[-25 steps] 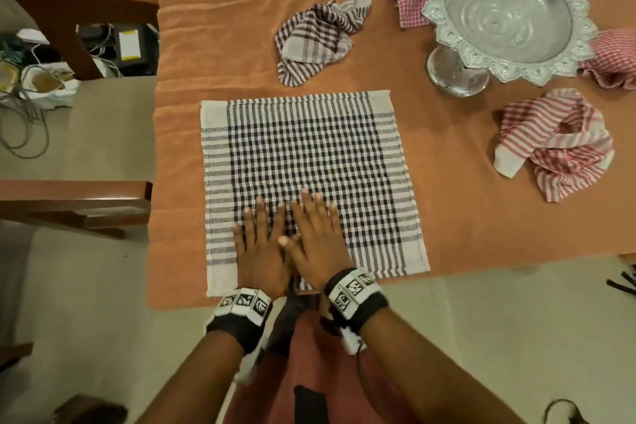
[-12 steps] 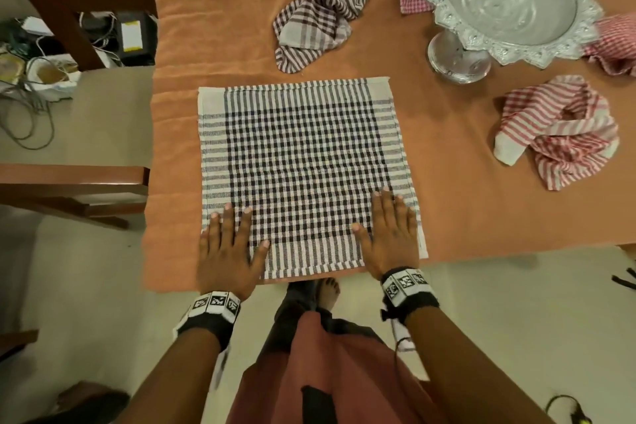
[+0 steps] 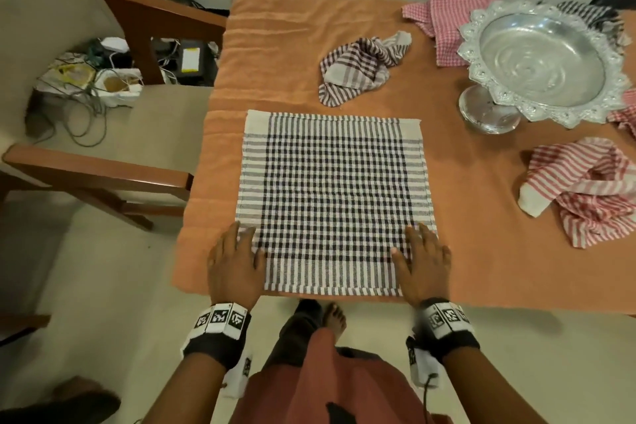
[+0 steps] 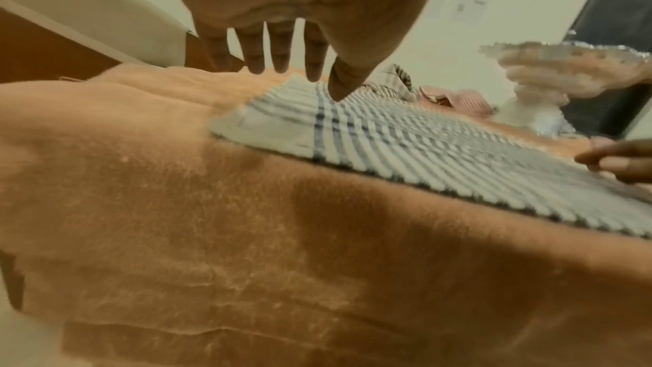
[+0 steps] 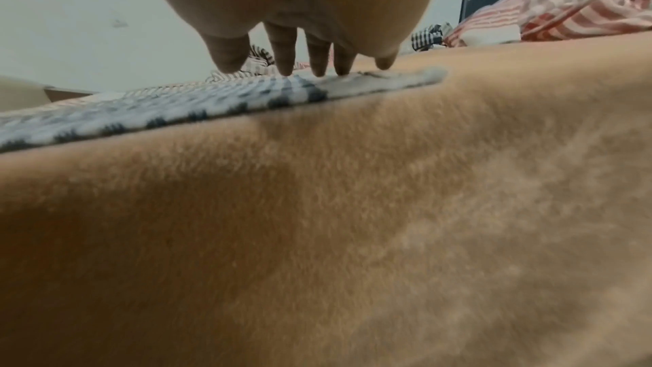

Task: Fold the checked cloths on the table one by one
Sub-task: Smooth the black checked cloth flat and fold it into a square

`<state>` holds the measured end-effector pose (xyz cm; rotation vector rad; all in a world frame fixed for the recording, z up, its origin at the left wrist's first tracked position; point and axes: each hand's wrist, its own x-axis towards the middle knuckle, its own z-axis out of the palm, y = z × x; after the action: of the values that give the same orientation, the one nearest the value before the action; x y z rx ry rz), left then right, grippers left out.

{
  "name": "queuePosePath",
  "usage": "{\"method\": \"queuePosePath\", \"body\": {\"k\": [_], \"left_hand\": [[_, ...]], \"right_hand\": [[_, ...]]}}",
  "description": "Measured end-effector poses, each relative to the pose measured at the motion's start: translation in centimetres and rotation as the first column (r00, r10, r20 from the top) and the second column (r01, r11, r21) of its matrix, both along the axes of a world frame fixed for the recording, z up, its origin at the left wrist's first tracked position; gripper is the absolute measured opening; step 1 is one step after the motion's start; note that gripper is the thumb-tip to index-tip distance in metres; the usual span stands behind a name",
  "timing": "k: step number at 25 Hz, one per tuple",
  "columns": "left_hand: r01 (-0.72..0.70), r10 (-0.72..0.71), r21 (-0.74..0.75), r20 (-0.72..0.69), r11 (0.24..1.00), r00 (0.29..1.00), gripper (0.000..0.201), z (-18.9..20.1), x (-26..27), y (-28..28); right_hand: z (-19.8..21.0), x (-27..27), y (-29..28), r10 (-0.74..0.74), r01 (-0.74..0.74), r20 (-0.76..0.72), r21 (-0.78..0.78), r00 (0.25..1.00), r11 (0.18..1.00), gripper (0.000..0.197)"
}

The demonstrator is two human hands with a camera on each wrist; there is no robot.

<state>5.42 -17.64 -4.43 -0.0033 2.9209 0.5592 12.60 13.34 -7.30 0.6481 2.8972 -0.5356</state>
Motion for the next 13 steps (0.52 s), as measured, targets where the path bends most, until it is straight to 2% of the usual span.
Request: {"method": "queuePosePath", "body": {"k": [1,3,5,9,13], "left_hand": [[-0.089,0.089,0.037,0.003,0.995,0.996,0.045,0.4,0.4,-0.5],[-0.219,0.208,0.11,0.105,0.969,0.972,0.041,0.7,1.1,-1.6],[-0.259,0.237,0.102,0.187,0.96,0.953,0.038,0.6,1.6,-2.5],[-0.32,0.28,0.101,0.293,0.942,0.914,0.031,0.7,1.3,-3.0],[-0.389,0.321,0.146,0.349,0.91,0.88,0.012,1.6,1.0,-3.1]], "right_hand": [[0.4,-0.5,-0.1,-0.012,0.012,-0.039,0.012,0.999,1.0,0.065],[1.2,-2.0,-0.8,0.005,-0.005,-0.114,0.004,0.993,1.0,0.052],[2.3,-4.6,-2.7,0.121,-0.133,-0.156,-0.064,0.98,0.989,0.047],[4.9,-10.3,-8.3,0.36,-0.382,-0.147,-0.162,0.921,0.91,0.03],[6.7,-15.7,-13.8,0.464,-0.477,-0.107,-0.202,0.879,0.856,0.029]]}}
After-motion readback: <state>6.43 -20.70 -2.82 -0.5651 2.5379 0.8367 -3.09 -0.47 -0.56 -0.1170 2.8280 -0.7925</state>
